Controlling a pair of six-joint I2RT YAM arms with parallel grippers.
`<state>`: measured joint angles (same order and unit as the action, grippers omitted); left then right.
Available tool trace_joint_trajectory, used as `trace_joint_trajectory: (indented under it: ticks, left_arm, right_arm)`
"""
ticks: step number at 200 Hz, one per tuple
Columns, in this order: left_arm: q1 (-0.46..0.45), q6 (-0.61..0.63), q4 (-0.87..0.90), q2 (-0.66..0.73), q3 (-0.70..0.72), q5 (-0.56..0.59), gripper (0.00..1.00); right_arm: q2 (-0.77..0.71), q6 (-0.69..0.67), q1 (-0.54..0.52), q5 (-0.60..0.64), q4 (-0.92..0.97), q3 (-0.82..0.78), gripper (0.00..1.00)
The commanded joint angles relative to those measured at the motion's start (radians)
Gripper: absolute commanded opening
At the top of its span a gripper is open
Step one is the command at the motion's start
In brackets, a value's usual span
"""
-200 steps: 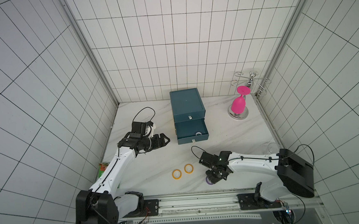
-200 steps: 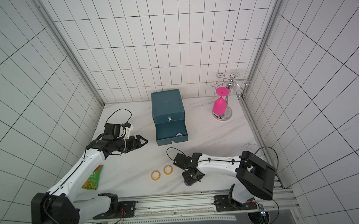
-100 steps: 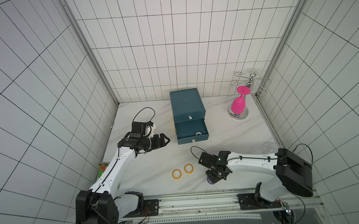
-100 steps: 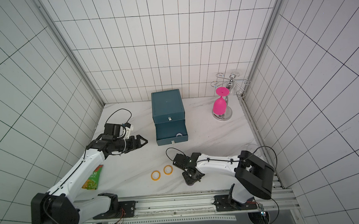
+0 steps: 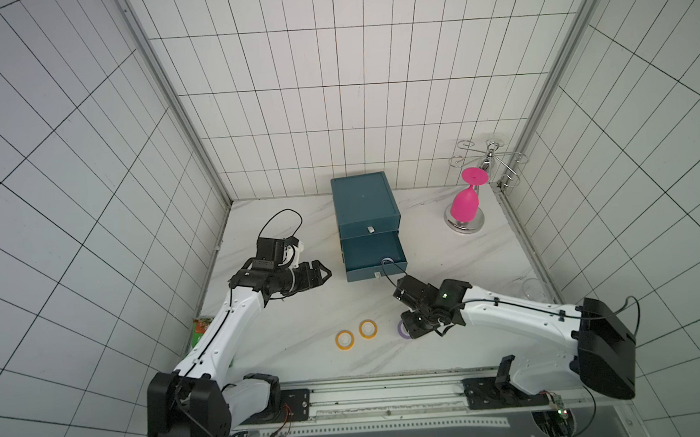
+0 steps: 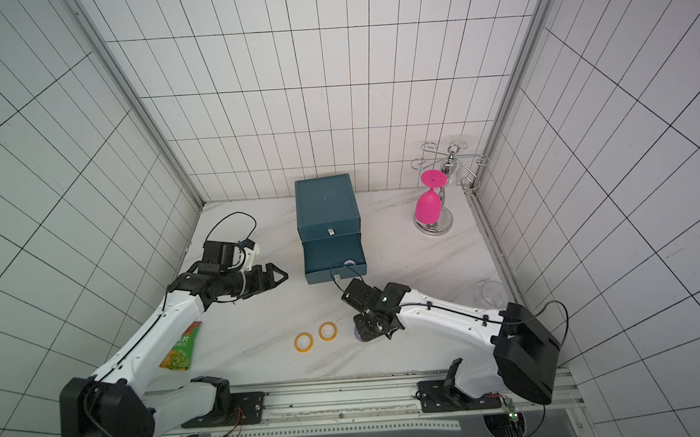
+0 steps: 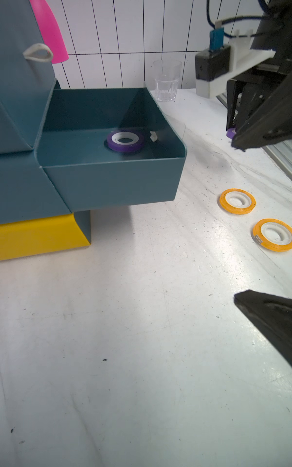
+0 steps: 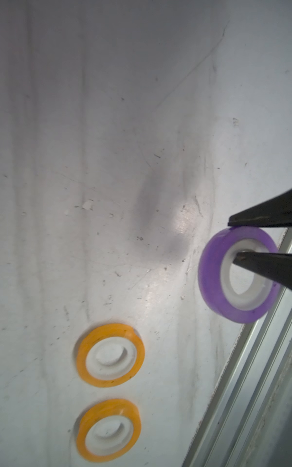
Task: Place the transparent tape into the drawer according to color
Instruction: Pick up the tape at the center of the board, then place the tape in the drawer.
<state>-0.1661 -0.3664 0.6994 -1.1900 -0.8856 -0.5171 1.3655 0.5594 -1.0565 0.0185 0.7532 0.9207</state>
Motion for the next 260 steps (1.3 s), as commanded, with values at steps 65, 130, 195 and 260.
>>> trace_joint_trajectory:
  ticks: [65, 130, 195, 260]
  left_arm:
    - [0.005, 0.014, -0.012, 0.024, 0.003, -0.006, 0.91]
    - [0.004, 0.01, -0.016, 0.026, 0.003, -0.006, 0.91]
    - [0.004, 0.009, -0.016, 0.018, -0.003, 0.001, 0.91]
    - [0.005, 0.002, -0.018, 0.005, -0.016, 0.011, 0.91]
  right_arm:
    - [0.022, -0.166, 0.179, 0.08, 0.001, 0.315, 0.0]
    - [0.169, -0.206, 0.249, 0.048, -0.092, 0.484, 0.0]
    - [0.332, -0.236, 0.263, 0.006, -0.12, 0.583, 0.03]
    - [0.345, -0.248, 0.266, -0.016, -0.127, 0.593, 0.47]
